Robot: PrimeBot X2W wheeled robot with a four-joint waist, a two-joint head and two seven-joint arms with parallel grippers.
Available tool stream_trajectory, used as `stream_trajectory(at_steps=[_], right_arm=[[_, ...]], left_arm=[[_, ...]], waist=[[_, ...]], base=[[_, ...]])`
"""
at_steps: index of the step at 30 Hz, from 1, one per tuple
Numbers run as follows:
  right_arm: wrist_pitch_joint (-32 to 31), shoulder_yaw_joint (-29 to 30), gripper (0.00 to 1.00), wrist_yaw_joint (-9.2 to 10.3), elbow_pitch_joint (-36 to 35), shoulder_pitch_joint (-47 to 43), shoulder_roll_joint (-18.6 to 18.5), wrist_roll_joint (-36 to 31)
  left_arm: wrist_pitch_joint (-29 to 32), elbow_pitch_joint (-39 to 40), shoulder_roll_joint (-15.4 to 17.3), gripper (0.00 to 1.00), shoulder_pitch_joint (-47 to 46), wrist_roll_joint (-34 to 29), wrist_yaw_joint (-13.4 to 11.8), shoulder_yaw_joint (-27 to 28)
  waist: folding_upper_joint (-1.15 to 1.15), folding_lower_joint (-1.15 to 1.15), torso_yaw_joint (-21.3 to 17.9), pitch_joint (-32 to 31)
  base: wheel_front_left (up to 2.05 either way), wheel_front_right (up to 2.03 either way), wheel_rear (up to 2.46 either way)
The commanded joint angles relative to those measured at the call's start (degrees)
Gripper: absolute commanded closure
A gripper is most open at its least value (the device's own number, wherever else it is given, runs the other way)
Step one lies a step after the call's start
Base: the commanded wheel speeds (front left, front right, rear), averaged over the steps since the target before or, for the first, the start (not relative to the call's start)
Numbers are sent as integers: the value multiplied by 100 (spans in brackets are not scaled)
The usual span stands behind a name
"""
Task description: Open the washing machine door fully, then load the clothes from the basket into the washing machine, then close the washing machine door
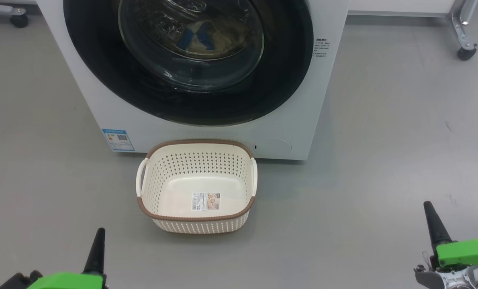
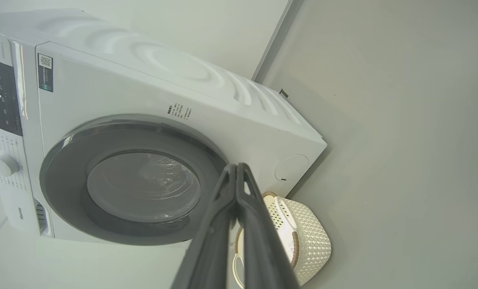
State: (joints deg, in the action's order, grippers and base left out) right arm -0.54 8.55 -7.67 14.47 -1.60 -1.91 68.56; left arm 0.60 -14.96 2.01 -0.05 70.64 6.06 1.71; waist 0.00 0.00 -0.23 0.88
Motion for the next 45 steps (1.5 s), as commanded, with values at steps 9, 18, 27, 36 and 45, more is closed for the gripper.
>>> stream_trajectory(at_steps=[9,18,27,36,45], right_arm=[[-180,-127,100,14,-132,455,-91,687],[-333,-154,100,16,-100,574,-93,1301],[-486,-182,100,17,-68,693,-96,1915],[-596,-201,100,19,-45,779,-97,2359],[-596,-202,100,19,-45,779,-97,2359]], left_arm=[[172,137,85,100,-378,631,69,256],[321,120,90,100,-464,1194,96,334],[471,102,96,100,-551,1756,123,412],[579,90,100,100,-614,2162,143,469],[581,90,98,100,-614,2160,143,472]], waist=[[0,0,6,-19],[0,0,13,-37],[0,0,19,-56],[0,0,23,-70],[0,0,23,-70]], base=[[0,0,0],[0,0,0],[0,0,0],[0,0,0],[0,0,0]])
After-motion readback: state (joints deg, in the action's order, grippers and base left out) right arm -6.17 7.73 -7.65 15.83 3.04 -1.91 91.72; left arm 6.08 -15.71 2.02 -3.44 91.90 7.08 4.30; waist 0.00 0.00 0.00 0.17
